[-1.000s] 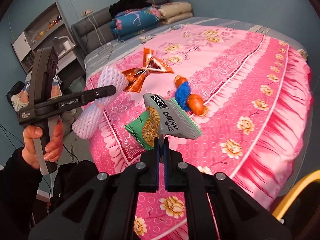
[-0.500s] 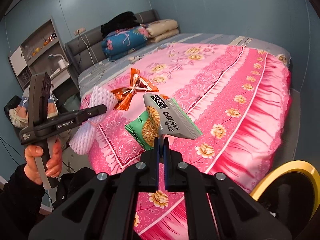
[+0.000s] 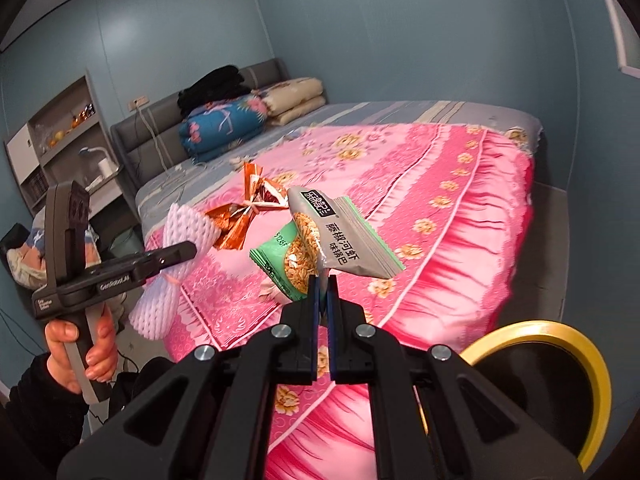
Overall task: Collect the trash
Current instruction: 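Carry the foam net and snack packet with both tools over the yellow bin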
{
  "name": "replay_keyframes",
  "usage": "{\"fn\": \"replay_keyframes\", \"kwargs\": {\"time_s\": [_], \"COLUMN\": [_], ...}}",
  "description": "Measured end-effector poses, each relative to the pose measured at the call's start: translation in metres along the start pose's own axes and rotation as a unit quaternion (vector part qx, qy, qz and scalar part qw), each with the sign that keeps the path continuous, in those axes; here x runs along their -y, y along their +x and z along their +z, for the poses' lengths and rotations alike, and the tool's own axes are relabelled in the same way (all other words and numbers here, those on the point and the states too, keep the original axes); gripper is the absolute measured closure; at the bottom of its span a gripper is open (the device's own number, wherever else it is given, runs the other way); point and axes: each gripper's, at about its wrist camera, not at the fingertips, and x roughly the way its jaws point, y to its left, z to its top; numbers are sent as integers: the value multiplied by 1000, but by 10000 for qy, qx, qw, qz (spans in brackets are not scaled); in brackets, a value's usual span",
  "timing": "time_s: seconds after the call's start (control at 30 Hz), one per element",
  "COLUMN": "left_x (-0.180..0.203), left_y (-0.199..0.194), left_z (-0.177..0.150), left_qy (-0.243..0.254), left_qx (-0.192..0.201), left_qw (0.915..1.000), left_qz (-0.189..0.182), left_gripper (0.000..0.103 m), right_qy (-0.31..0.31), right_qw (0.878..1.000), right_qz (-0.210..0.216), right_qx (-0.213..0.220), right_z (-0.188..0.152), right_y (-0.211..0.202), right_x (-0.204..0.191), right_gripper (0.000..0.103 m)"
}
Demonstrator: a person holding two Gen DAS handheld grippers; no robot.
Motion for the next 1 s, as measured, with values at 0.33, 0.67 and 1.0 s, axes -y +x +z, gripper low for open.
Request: {"fn": "replay_keyframes", "kwargs": {"time_s": [0.33,0.67,1.0], "left_x": [47,91,128], "left_y": [7,33,63], "left_z": [-1,1,-2], "left_qy": [235,578,811], "left_qx": [-56,-262,-533], "left_qw": [9990,9949,9880], "left_qz": [-377,-782,-1202], "left_gripper": [80,80,80], "right_qy": [388,743,1330], "right_qw": [9984,9923,9800], "right_qz": [-316,-822,-1364], "right_qx": [272,546,575], "right_z": [4,3,-7], "right_y": [-38,-80,-109], "right_x": [33,64,96], "right_gripper": [99,99,99]}}
